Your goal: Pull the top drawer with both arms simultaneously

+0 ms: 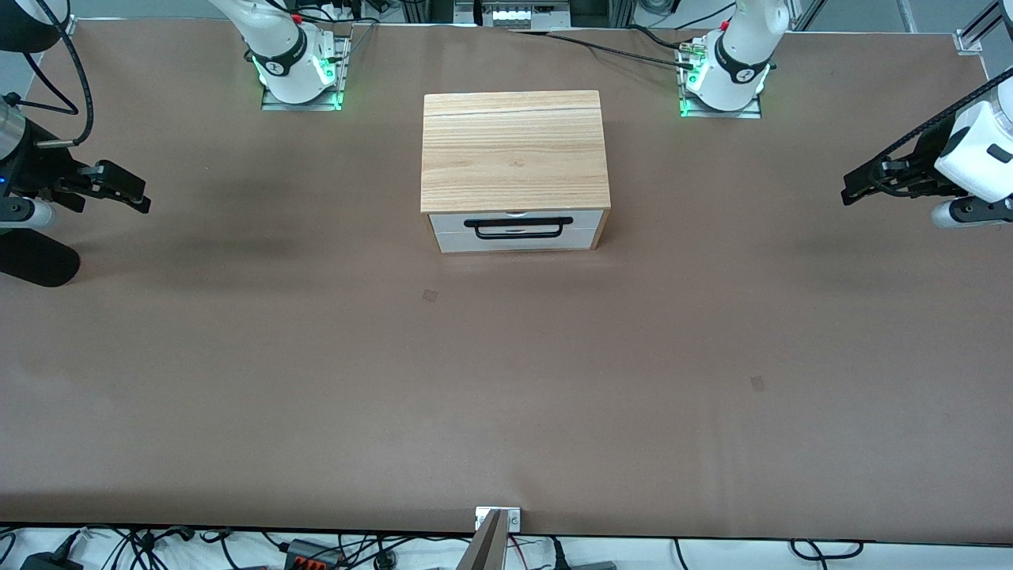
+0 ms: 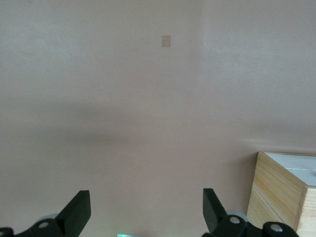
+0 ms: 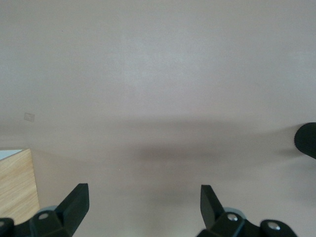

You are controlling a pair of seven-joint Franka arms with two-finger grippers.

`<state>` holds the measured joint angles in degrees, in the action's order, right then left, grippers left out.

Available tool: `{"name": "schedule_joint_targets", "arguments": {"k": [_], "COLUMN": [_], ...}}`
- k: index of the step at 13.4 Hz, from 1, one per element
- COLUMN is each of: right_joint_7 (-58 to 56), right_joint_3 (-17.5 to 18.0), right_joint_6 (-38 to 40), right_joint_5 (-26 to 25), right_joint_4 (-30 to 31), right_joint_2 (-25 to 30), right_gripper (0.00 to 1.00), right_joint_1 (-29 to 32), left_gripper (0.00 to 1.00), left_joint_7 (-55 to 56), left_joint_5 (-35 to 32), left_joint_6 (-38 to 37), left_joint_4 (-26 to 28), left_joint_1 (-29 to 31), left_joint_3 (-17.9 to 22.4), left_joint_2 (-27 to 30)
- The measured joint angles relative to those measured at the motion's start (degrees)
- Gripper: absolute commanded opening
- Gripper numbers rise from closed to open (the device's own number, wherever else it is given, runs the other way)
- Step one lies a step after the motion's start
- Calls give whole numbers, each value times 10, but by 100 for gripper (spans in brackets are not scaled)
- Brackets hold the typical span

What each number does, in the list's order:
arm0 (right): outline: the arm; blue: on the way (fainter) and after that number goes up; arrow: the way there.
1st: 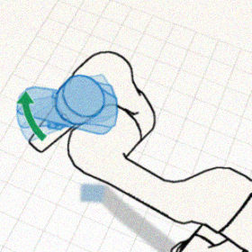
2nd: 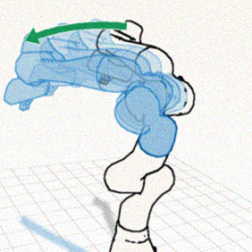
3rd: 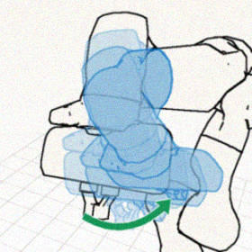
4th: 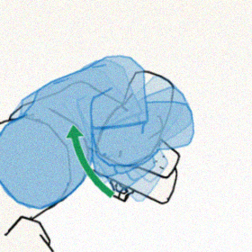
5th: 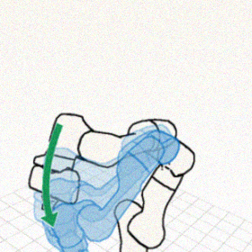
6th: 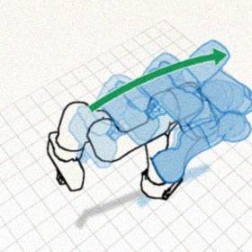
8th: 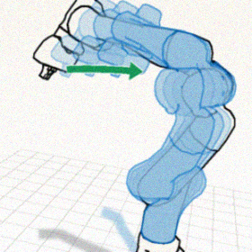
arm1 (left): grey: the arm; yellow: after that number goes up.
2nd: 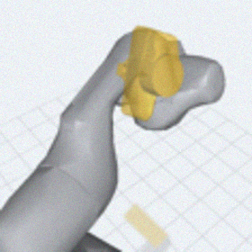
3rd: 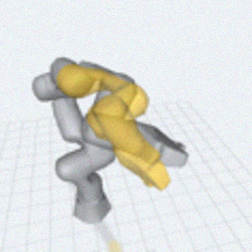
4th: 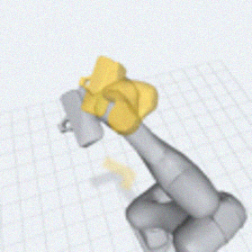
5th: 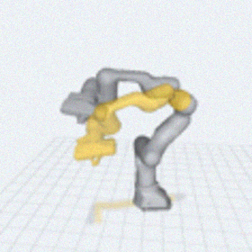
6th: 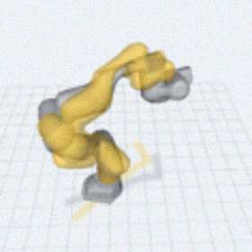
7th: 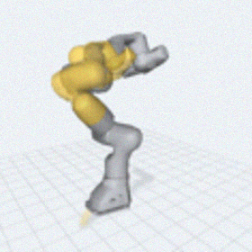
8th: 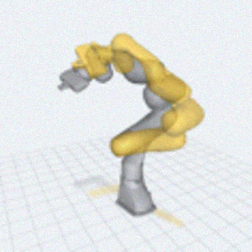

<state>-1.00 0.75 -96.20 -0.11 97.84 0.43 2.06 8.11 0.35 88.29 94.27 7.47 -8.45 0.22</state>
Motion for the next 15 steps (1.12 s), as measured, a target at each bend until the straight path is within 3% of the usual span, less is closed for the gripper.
{"name": "schedule_joint_targets", "arguments": {"k": [8,15], "right_joint_7": [0,0], "right_joint_3": [0,4], "right_joint_6": [-3,-1], "right_joint_5": [0,7], "right_joint_4": [0,3], "right_joint_2": [0,-19], "right_gripper": [100,100], "right_joint_1": [0,-1], "left_gripper": [100,100], "left_joint_7": [0,-4], "left_joint_5": [20,172], "left_joint_6": [0,22], "left_joint_4": [-2,-12], "left_joint_1": [0,-2], "left_joint_3": [0,-1], "left_joint_2": [-4,-85]}}
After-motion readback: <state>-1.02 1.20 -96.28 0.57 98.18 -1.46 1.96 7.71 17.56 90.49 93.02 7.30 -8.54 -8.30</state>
